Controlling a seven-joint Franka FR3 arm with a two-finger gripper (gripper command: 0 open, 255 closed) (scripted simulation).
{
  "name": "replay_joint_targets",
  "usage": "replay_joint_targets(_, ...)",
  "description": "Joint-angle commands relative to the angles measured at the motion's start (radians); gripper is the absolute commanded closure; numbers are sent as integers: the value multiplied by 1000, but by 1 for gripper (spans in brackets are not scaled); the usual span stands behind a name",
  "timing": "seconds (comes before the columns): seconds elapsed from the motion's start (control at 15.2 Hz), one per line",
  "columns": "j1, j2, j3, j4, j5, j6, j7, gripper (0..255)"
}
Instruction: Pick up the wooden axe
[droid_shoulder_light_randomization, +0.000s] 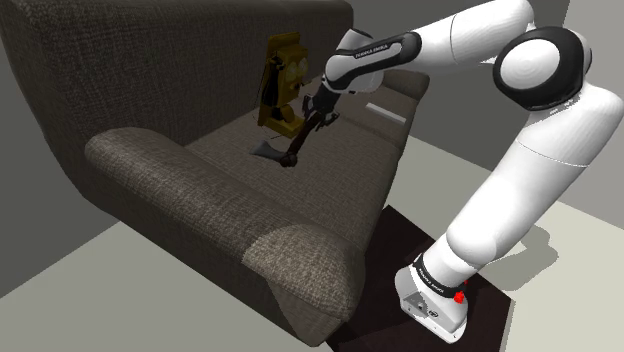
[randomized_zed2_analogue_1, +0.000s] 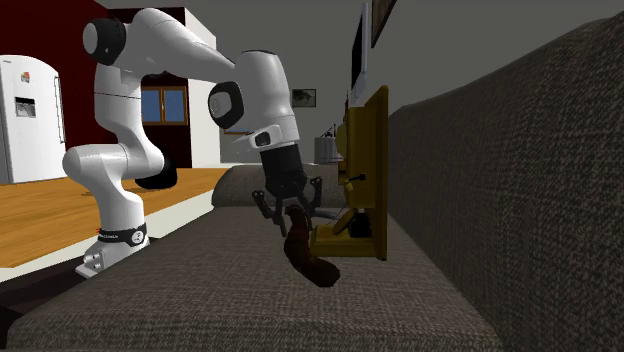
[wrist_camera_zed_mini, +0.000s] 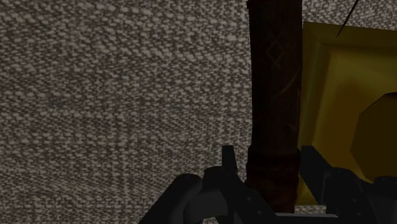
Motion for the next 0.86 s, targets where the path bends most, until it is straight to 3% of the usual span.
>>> replay_joint_targets(0.0,-1,-11,-1,12,-1,-22,1,255)
replay_joint_targets(0.79,-3,-68,-3,82,-11,-149,18,255)
